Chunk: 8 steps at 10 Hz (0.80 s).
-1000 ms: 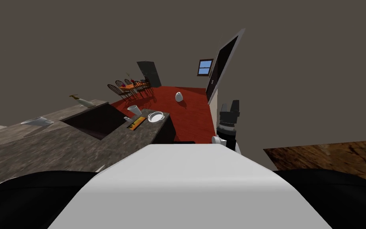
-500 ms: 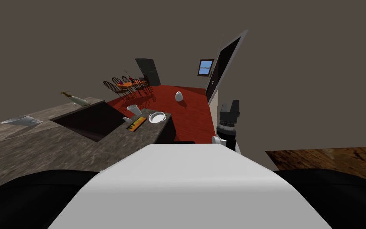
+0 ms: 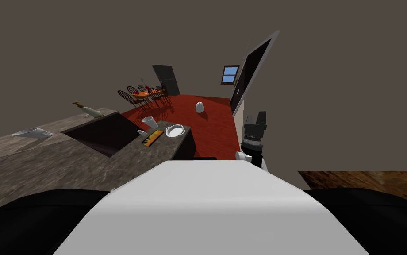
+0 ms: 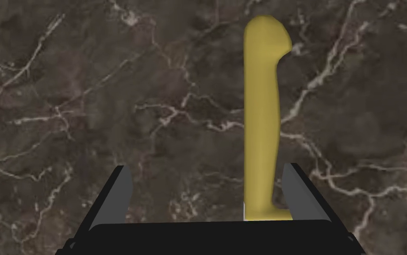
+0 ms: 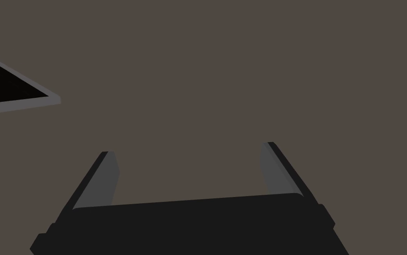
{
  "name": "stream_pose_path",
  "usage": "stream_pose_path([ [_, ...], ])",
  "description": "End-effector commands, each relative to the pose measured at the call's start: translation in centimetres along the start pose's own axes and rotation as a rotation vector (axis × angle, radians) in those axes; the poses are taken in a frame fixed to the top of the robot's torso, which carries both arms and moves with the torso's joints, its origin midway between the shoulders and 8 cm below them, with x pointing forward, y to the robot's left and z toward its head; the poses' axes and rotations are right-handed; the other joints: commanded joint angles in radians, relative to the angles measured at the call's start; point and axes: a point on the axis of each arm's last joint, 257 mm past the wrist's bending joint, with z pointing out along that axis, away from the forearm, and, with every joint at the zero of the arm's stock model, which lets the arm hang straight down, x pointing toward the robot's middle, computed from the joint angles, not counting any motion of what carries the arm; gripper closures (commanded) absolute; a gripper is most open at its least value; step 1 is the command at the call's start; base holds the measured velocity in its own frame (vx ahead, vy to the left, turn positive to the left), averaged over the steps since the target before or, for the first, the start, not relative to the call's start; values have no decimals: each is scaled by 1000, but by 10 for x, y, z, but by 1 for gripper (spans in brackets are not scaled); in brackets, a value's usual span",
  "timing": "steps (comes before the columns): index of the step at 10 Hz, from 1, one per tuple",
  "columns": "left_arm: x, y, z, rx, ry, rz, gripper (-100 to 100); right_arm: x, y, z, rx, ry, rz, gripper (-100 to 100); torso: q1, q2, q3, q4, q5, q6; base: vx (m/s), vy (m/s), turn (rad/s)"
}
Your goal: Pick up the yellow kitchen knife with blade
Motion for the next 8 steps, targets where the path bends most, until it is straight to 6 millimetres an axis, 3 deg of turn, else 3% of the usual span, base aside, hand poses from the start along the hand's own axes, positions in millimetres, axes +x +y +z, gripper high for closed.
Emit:
stream_pose_path([
  [1,0,-3,2,6,-6,29,-100,0,0,0,0,0,0,0,0,0,0,0,0,0,-13,14,-44],
  [7,0,-3,2,6,-6,29,-100,0,0,0,0,0,0,0,3,3,2,1,2,0,-1,1,-5],
  [8,0,-10,16,6,-2,24,-100,0,0,0,0,0,0,0,2,2,1,1,1,0,-19,19,-62],
])
